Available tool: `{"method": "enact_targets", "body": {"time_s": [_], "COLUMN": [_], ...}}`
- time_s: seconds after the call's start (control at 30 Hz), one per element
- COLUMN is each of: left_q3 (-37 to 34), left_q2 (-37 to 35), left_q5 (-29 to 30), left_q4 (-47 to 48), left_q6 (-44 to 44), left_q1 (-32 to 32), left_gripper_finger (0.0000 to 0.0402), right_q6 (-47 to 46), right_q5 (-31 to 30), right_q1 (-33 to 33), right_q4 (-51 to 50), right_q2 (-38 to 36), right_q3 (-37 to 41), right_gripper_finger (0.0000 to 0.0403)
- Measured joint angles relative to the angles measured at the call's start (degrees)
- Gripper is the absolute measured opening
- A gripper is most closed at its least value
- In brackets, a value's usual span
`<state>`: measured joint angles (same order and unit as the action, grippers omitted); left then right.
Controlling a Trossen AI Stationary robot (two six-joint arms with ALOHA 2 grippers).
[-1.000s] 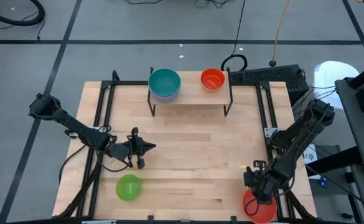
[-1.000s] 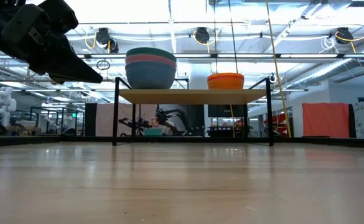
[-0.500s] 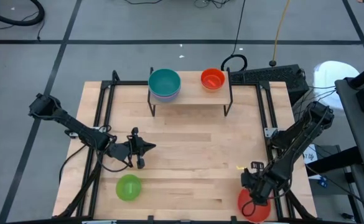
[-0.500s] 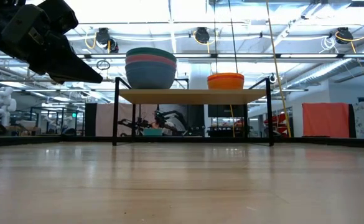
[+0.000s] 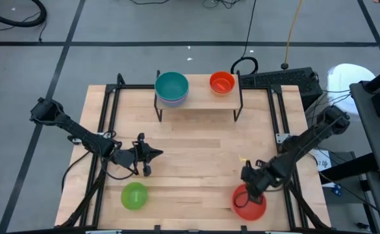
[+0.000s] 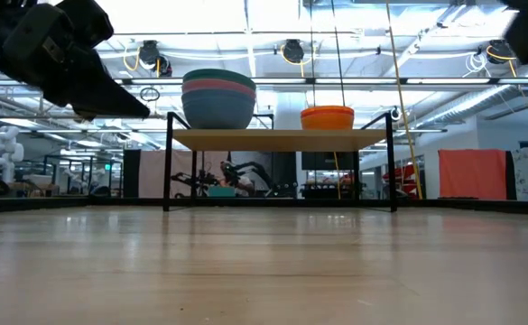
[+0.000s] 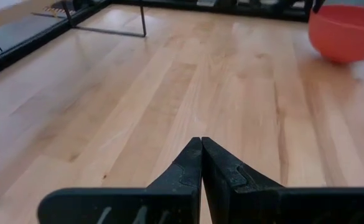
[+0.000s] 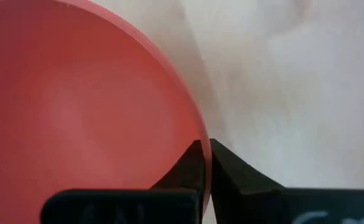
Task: Place and stack bowls onto a shelf
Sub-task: Stack the orange bowl on top of the green bowl on the shelf
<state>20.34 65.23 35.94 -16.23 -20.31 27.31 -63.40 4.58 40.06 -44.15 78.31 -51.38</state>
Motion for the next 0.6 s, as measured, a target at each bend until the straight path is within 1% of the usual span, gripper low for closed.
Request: {"method": "enact_targets", "body": {"time_s": [0.13,0.4,0.5,0.6], "left_q3": [0.0,0.0,0.0,0.7], "left_q2": [0.0,0.0,0.0,0.0], "left_q5": [0.0,-0.2,-2.8,-4.6], "left_q4": [-2.8,-6.2,-8.4,-9.4], "left_q6": [0.5,3.7,5.7,8.5], "left_q1": [-0.1,-2.9,-4.0,-4.6], "left_gripper_finger": [0.0010,0.0011,0.0016,0.0036], "right_q6": [4.0,10.9,14.2,17.0], "right_q5": [0.1,0.0,0.0,0.0], "right_q1": [-4.9,-16.8,-21.1,-25.5], "right_q4": [-1.4,-11.5,-12.6,-12.4], "right_q2": [-1.4,-1.6,-1.6,-1.6], "right_q3": [-2.5,-9.5,-11.3,-12.4], "right_gripper_finger": [0.0001,0.0001,0.0001,0.0000]}}
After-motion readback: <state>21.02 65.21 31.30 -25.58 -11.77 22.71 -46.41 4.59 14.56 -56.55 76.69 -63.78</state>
